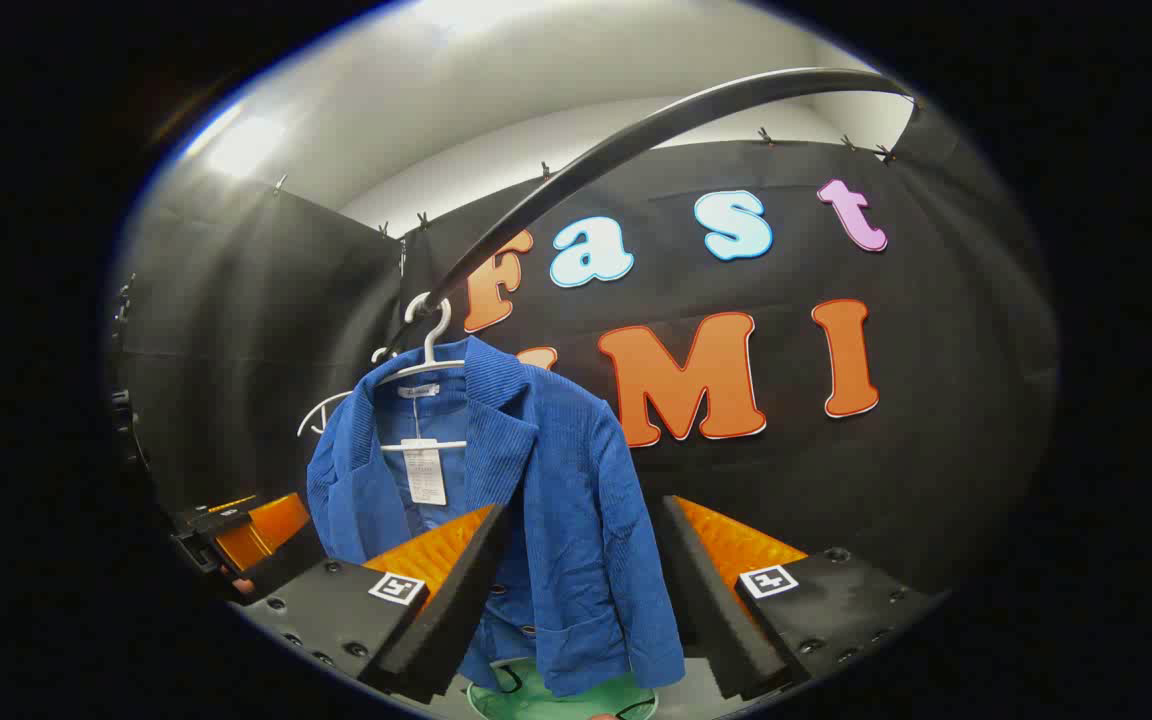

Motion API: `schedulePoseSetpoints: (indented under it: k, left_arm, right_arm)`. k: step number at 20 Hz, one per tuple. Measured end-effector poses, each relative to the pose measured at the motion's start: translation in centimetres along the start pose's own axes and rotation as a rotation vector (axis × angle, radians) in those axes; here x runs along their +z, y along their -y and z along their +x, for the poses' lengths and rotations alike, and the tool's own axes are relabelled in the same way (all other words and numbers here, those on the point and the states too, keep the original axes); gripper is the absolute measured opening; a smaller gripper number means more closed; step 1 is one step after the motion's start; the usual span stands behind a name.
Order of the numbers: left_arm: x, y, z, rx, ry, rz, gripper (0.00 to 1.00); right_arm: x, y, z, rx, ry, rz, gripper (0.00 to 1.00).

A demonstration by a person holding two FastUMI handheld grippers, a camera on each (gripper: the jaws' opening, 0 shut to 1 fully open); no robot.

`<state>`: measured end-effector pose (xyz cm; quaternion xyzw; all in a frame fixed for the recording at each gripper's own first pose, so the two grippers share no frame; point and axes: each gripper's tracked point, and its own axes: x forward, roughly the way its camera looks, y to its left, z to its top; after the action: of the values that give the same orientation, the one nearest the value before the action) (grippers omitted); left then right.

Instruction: Grasp the clothes on the hanger with both hands and then place them into the laundry hamper below.

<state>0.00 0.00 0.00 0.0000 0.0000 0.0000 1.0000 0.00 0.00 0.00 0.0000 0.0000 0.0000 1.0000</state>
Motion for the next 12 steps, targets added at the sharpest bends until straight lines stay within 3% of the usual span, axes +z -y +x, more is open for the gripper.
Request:
schedulePoseSetpoints:
  k: [1, 2, 3, 12]
  left_arm:
    - [0.09, -0.14, -0.15, 0.008, 0.002, 0.004, 0.92]
    - [0.14, -0.33, -0.25, 0.015, 0.003, 0.008, 0.92]
    - [0.17, -0.43, -0.33, 0.017, 0.004, 0.011, 0.95]
    - [0.20, -0.99, -0.57, 0.031, 0.009, 0.028, 0.92]
  right_arm:
    - [0.00, 0.22, 0.00, 0.000, -0.001, -0.005, 0.94]
    - [-0.07, 0.36, 0.10, 0.001, 0.000, -0.009, 1.00]
    - [-0.12, 0.36, 0.32, 0.004, -0.003, -0.011, 1.00]
    - [-0.14, -0.51, 0.70, 0.027, 0.016, -0.044, 1.00]
